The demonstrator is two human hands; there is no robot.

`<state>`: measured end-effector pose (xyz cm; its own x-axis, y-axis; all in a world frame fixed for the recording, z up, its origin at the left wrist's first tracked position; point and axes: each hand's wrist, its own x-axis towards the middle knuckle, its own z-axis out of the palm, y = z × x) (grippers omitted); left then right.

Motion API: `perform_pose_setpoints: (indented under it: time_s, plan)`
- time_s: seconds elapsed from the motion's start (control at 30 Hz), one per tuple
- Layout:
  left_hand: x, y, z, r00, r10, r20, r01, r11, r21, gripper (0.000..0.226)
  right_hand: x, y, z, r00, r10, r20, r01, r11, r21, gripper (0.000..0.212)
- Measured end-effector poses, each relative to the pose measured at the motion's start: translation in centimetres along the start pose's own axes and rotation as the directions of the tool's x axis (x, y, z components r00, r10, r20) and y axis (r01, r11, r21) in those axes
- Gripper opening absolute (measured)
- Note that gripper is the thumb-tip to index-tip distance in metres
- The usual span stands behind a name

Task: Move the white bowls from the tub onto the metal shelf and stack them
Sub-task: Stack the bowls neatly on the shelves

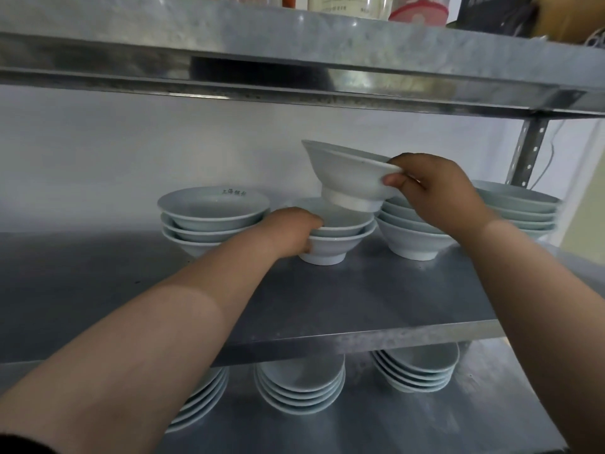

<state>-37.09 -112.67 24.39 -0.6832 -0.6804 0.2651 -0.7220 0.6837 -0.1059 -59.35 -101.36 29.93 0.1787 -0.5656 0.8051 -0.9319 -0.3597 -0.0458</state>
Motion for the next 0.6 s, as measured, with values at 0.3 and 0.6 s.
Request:
perform_pose_setpoints:
  time_s: [0.3,0.6]
  plan:
    - [0.1,-0.5,1.0,0.992,0.007,-0.123,-0.008,1.000,-0.016,0.005,-5.9,-0.2,-4.4,0.998,-0.029,-0.060,0.025,0.997,-0.071,0.025]
    - [1.0,-0.6,-2.4,0.950,-0.095,-0.298,0.039,0.981,-0.189,0.020,-10.4,0.0,-8.2,0.999,0.052,0.001,-0.052,0.997,0.062,0.027]
